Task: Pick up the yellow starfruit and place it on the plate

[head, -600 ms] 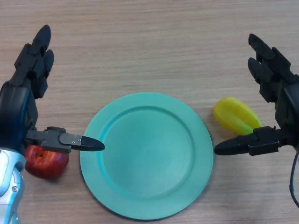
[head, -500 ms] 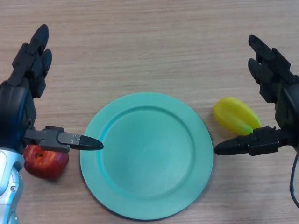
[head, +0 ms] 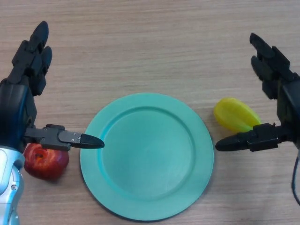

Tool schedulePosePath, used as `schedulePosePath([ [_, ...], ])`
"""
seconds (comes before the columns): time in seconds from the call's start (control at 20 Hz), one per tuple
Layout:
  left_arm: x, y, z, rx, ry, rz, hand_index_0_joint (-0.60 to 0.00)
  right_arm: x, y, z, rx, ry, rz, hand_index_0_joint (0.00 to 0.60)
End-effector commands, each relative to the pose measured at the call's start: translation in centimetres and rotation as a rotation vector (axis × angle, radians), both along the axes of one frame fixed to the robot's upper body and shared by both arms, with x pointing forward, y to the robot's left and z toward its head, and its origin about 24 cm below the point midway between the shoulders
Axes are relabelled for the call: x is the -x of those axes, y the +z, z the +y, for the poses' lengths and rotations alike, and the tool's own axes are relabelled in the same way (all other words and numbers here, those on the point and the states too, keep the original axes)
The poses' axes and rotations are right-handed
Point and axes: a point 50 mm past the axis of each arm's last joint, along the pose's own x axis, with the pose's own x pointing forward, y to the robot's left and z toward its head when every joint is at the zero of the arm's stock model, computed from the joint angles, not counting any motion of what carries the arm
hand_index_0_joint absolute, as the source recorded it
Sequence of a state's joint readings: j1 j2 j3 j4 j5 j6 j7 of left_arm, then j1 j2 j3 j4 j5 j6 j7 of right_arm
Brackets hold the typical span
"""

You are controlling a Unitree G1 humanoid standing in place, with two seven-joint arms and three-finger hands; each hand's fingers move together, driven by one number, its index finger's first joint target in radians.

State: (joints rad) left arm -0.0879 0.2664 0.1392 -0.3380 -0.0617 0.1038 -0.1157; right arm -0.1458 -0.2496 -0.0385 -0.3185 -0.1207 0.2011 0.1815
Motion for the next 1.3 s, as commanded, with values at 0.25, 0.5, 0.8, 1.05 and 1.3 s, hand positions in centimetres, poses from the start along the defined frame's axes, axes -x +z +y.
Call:
schedulePosePath([
  [0.25, 1.0, 3.3, 1.1, 0.002, 0.022, -0.208, 0.0, -2.3, 2.2, -0.3, 0.202, -0.084, -0.283, 0.0],
  [0.5, 1.5, 3.5, 1.3, -0.022, 0.024, -0.201, 0.0, -4.3, 0.1, -0.4, 0.348, -0.136, -0.253, 0.0],
  [0.8, 1.8, 3.4, 1.5, -0.023, 0.037, -0.22, 0.0, -6.4, -2.1, -1.0, 0.381, -0.16, -0.196, 0.0],
  [1.05, 1.9, 3.2, 1.6, -0.021, 0.04, -0.218, 0.0, -7.3, -3.8, -1.4, 0.405, -0.154, -0.135, 0.05],
  [1.3, 1.8, 3.1, 1.8, -0.012, 0.044, -0.212, 0.0, -7.5, -5.6, -2.3, 0.683, -0.159, -0.112, 0.6],
])
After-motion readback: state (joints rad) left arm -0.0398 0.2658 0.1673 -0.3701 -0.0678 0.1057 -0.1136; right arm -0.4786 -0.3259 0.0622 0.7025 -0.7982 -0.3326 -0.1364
